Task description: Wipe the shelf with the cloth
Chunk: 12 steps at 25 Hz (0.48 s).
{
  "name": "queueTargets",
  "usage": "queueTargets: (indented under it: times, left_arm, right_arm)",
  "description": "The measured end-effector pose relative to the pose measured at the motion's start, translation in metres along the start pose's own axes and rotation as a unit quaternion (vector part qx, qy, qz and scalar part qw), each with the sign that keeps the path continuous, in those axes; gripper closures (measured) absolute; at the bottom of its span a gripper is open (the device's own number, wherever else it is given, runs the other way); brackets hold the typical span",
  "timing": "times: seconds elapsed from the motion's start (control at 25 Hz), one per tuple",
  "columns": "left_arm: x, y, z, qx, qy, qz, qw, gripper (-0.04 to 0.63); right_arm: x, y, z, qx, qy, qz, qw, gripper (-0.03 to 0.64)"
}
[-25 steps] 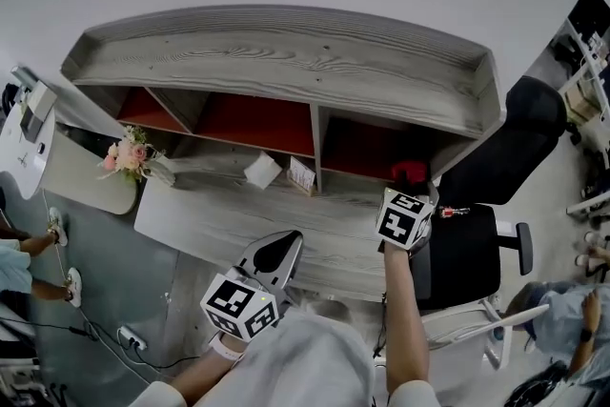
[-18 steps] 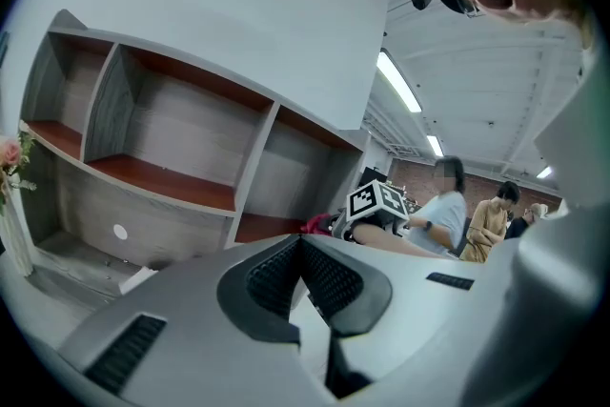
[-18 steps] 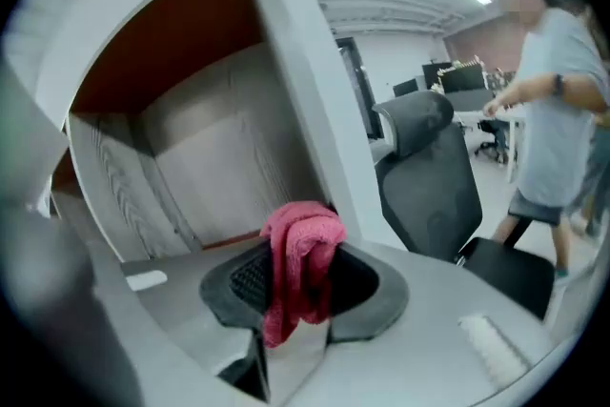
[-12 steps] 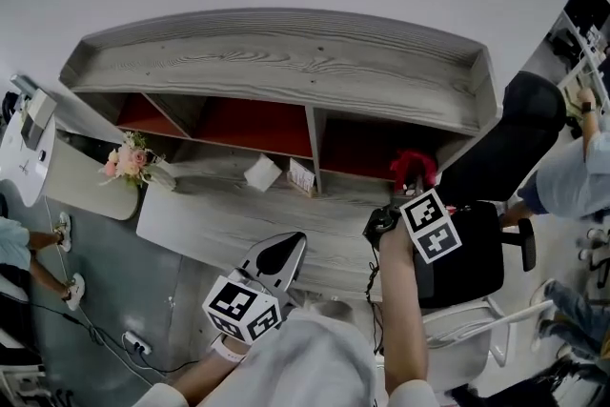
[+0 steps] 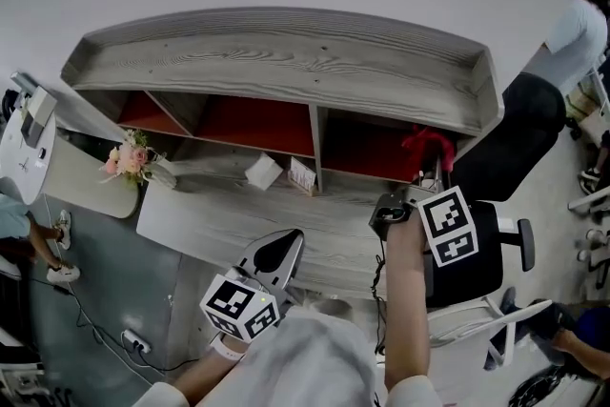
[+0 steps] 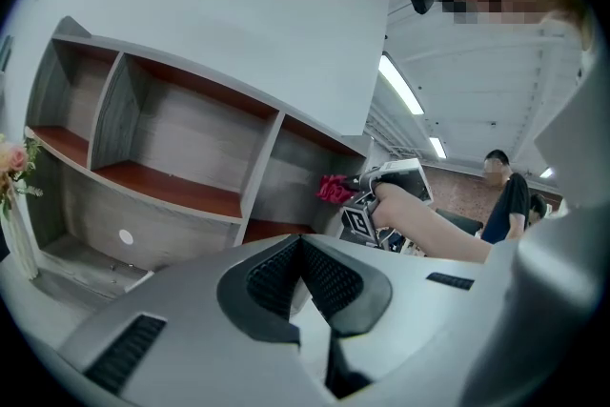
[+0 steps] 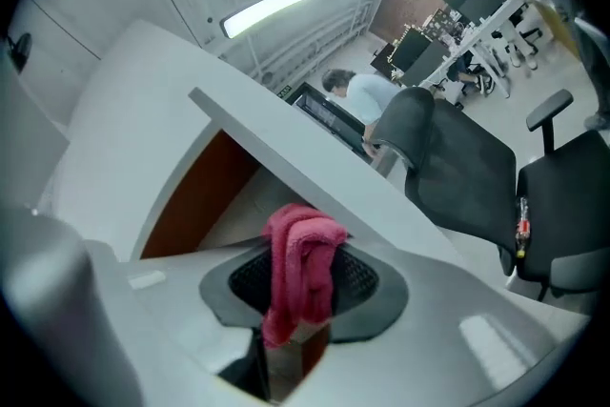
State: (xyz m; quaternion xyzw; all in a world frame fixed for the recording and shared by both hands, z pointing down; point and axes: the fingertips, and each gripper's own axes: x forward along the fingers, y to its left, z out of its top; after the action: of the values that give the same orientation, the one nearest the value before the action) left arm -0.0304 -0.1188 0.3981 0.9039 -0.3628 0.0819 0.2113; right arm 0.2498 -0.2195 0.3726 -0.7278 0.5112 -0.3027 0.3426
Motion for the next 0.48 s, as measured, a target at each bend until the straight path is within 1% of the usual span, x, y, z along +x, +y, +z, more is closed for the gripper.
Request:
queueTargets:
  times: [0.2,0.36,0.48]
  left_arm:
    - [-0.001,0.0,-0.002,-0.001,0.0,-0.002,1.0,0.589]
    - [-0.001,0.0,0.0,0.002,-0.002,-0.001,1.0,0.589]
    - [-0.005,0.003,0.002,0.004,-0.003,0.003,1.0,0.589]
  right_arm:
    - [0.0,0.026,0.021,0.042,-0.038,0.036,0.998,0.489]
    - [0.011,0.045,0.034,0.065,-0.077,0.069,0.993,0.489]
    - [0.019,0.052,0.04,0.079,-0.1,0.081,0.988,0.489]
